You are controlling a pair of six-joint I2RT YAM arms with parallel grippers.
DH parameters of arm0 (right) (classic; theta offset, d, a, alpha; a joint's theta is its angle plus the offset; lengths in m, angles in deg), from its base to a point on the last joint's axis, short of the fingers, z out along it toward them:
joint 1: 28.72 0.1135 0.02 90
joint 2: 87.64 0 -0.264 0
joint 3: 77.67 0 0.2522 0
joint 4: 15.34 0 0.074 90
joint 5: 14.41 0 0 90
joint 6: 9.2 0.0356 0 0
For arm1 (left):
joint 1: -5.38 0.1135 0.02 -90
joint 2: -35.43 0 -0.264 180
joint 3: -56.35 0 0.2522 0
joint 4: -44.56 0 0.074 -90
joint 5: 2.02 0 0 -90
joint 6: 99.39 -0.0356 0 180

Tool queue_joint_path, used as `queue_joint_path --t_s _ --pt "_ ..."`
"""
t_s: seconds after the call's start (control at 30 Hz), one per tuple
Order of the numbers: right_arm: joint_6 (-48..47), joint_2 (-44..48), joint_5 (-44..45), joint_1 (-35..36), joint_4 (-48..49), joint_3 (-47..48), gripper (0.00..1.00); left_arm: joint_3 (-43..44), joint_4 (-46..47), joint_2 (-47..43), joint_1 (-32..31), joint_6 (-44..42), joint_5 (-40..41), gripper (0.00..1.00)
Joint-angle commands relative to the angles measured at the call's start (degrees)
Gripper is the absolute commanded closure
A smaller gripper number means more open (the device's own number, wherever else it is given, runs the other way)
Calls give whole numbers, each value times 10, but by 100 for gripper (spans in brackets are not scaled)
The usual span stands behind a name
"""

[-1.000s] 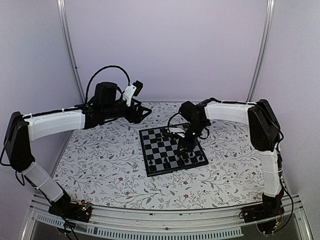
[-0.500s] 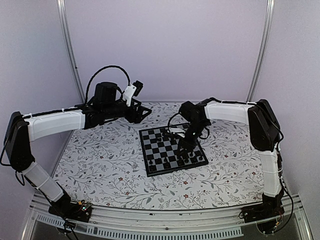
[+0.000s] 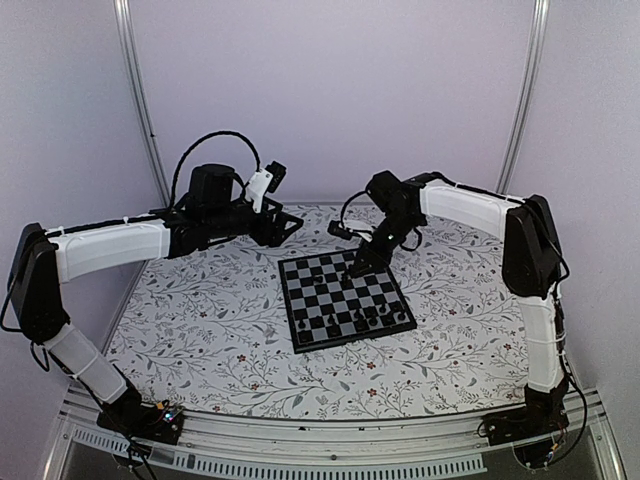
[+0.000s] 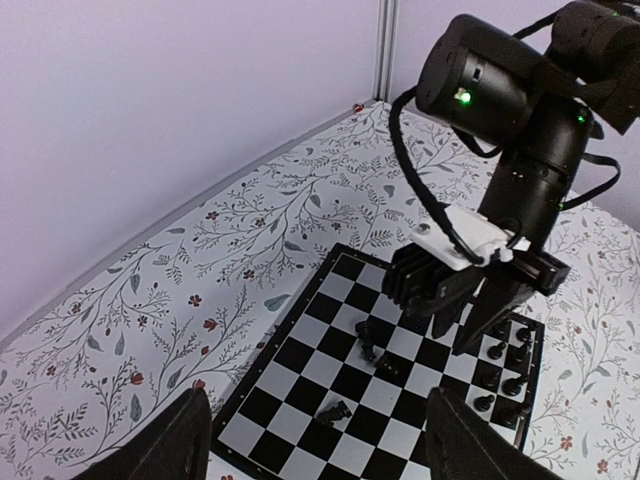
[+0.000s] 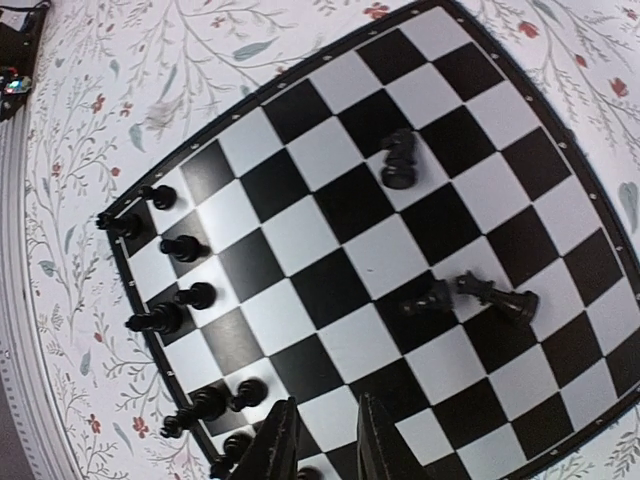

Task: Set up the chess pieces on the board
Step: Pick up the chess piece from the chessboard.

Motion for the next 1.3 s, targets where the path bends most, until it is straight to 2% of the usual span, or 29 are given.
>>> queue_joint_path --t_s 0.0,0.07,0.3,0.47,0.97,1.13,1.27 --pt "-4 -30 59 -10 30 26 77 16 -4 -16 5 -6 0 25" --pt "-34 -35 77 -11 38 26 75 16 -4 -16 5 -6 0 25" --pt "-138 -49 104 -12 67 26 55 16 -6 -15 5 -9 1 25" --pt "-177 -63 121 -11 99 31 46 16 -7 -13 5 -11 2 24" --pt "-223 -137 119 -13 112 73 44 19 -10 -4 5 -7 -9 25" --pt "-238 -146 96 -12 82 73 45 20 -10 -4 5 -7 -12 24" --pt "-269 -151 60 -13 19 84 48 20 -10 -4 5 -7 -15 24"
